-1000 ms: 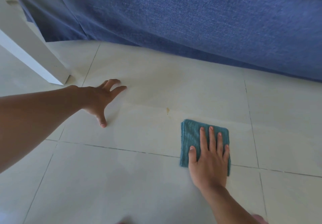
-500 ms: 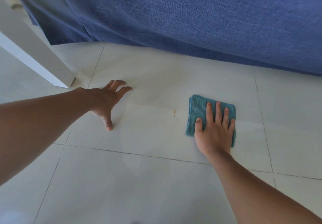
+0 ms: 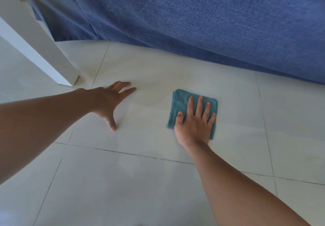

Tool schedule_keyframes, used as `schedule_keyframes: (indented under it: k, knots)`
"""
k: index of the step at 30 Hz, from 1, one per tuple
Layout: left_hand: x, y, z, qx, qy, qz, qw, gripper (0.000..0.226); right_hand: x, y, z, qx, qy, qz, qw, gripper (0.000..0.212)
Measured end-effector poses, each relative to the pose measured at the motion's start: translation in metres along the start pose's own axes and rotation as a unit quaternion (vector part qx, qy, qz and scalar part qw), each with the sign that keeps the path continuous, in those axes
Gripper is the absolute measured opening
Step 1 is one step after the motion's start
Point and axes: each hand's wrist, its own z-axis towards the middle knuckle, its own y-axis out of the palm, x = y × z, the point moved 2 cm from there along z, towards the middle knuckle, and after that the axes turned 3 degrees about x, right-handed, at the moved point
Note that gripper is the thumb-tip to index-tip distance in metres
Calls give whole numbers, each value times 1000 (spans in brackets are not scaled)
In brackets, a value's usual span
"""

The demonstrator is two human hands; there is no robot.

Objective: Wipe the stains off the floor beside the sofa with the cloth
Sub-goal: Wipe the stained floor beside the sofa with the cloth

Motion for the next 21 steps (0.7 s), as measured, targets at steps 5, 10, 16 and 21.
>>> schedule_keyframes:
  k: [5, 10, 16, 21]
  knots:
    - [-8, 5, -5, 18, -8, -25, 1000, 152, -53, 7, 1, -18, -46, 20, 999, 69]
    - [-14, 10, -8, 8, -22, -19, 1000, 149, -57, 10, 2, -32, -69, 17, 997, 69]
    - [-9, 5, -9, -14, -42, -3, 999, 151, -53, 14, -69, -4, -96, 44, 994, 69]
    - [4, -1, -3, -32, -34, 21, 999, 156, -46, 16, -107, -22, -120, 57, 991, 70]
